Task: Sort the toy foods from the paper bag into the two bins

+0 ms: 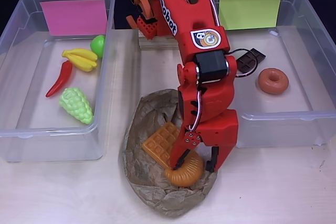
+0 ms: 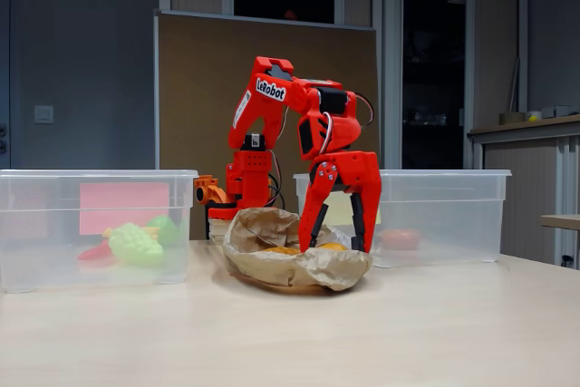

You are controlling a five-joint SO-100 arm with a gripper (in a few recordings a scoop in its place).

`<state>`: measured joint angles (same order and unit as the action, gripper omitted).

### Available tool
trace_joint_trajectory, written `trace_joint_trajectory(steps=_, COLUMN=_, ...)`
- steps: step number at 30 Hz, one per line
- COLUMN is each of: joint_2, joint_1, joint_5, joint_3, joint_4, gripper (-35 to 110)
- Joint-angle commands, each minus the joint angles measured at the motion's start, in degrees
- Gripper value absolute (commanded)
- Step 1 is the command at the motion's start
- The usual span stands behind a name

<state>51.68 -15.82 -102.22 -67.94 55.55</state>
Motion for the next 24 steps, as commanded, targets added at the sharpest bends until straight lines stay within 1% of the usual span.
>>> trace_joint_trajectory(steps=1, joint_2=1.1, joint_1=-0.4, joint_5=0.9, joint_3=1.8, joint_4=1.1, gripper=38)
trace_joint_trajectory(steps=5, joint_2=0.6, joint_1=-0.4, joint_5=1.1, joint_3=2.2, joint_4=1.2, gripper=42)
trace_joint_trajectory(steps=10, joint_2=0.0, joint_1=-0.3, joint_5=1.2, joint_3=2.5, joint_4=1.4, gripper=39)
trace_joint_trajectory(steps=18, joint_2=-0.7, joint_1=-0.3, joint_5=0.1, joint_3=1.9, joint_4=1.6, gripper=30)
trace_joint_trajectory(steps=24, joint_2=-1.0, joint_1=-0.1, joint_5=-0.6, joint_3=1.3, joint_4=1.9, gripper=19)
